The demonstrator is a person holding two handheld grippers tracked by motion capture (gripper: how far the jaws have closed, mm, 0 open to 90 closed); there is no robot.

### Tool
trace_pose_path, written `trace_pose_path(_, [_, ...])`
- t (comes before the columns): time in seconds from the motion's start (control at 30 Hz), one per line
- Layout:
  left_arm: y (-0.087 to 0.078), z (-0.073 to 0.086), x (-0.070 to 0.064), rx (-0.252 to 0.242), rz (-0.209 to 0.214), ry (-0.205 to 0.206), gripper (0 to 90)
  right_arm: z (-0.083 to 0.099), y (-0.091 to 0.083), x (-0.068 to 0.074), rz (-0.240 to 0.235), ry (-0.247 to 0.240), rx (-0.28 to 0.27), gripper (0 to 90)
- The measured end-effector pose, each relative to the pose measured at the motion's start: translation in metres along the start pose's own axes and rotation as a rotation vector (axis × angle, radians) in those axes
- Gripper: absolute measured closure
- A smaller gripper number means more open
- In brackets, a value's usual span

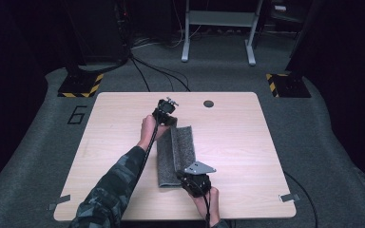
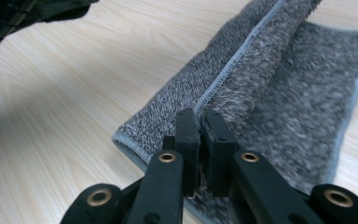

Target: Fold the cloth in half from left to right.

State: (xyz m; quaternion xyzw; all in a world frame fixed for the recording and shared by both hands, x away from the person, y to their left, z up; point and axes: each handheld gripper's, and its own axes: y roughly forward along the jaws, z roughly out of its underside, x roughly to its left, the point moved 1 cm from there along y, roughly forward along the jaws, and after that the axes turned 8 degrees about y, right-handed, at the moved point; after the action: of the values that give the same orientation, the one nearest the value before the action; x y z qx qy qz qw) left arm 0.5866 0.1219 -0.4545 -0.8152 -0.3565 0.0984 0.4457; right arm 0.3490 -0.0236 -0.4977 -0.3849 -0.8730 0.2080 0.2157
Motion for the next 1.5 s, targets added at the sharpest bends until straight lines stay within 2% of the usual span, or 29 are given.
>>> trace_pose_path(0.27, [0.012, -0.005, -0.009, 0.000, 0.001, -0.002, 85.0, 0.006, -0.003, -0.007, 0.011, 0.023, 0.002, 85.9])
trace_pose_path(0.57, [0.022, -0.011, -0.020, 0.001, 0.012, 0.018, 85.0, 0.014, -0.005, -0.012, 0.024, 0.036, 0.010, 85.6])
trace_pose_path(0.77, [0.028, -0.013, -0.023, 0.009, 0.021, 0.018, 84.6, 0.019, -0.006, -0.015, 0.035, 0.052, 0.008, 85.3])
trace_pose_path(0.83, [0.029, -0.014, -0.023, 0.011, 0.020, 0.019, 84.8, 0.020, -0.007, -0.017, 0.042, 0.043, 0.009, 85.2])
trace_pose_path(0.87, [0.031, -0.014, -0.024, 0.009, 0.020, 0.020, 84.9, 0.020, -0.007, -0.017, 0.044, 0.060, 0.007, 85.2])
trace_pose_path(1.27, [0.038, -0.019, -0.029, 0.005, 0.032, 0.021, 85.0, 0.024, -0.012, -0.020, 0.093, 0.056, 0.002, 84.6])
trace_pose_path(1.3, [0.039, -0.020, -0.029, 0.001, 0.037, 0.016, 83.6, 0.024, -0.013, -0.020, 0.102, 0.056, 0.006, 84.0])
trace_pose_path(1.37, [0.039, -0.021, -0.029, -0.006, 0.041, -0.006, 60.4, 0.025, -0.015, -0.019, 0.130, 0.054, 0.008, 77.5])
trace_pose_path(1.43, [0.036, -0.022, -0.029, -0.036, 0.043, -0.038, 43.2, 0.026, -0.018, -0.019, 0.184, 0.050, 0.011, 71.0])
trace_pose_path(1.47, [0.033, -0.022, -0.027, -0.044, 0.051, -0.040, 35.3, 0.027, -0.021, -0.020, 0.207, 0.049, 0.018, 65.7])
trace_pose_path(1.5, [0.030, -0.022, -0.027, -0.056, 0.061, -0.048, 31.2, 0.029, -0.024, -0.021, 0.220, 0.061, 0.019, 62.5])
